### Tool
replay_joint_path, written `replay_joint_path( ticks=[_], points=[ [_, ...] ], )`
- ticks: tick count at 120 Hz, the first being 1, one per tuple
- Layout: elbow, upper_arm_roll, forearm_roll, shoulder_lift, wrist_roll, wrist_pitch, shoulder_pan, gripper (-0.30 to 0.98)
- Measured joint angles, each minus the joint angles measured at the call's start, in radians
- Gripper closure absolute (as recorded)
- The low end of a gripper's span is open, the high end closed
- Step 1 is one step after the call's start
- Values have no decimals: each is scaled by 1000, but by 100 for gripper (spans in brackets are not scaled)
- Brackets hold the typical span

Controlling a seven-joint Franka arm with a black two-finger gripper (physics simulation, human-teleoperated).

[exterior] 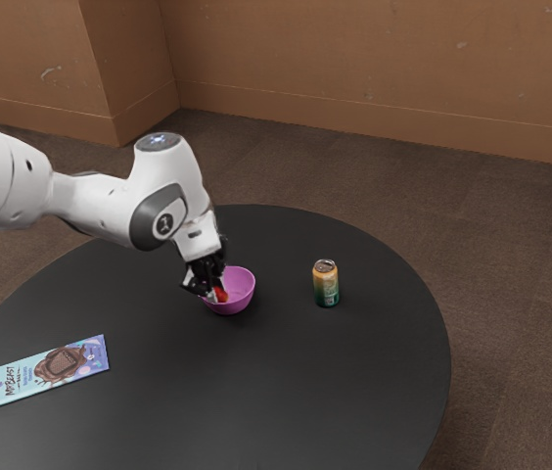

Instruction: Take strawberry from the bowl

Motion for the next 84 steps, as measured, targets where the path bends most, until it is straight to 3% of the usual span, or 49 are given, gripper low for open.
replay_joint_path(
  ticks=[31,71,84],
  points=[
    [-223,-117,1,-146,-99,2,-23,66],
    [-213,-129,3,-50,-208,7,-15,63],
    [-208,-129,5,-50,-229,7,-20,40]
  ],
)
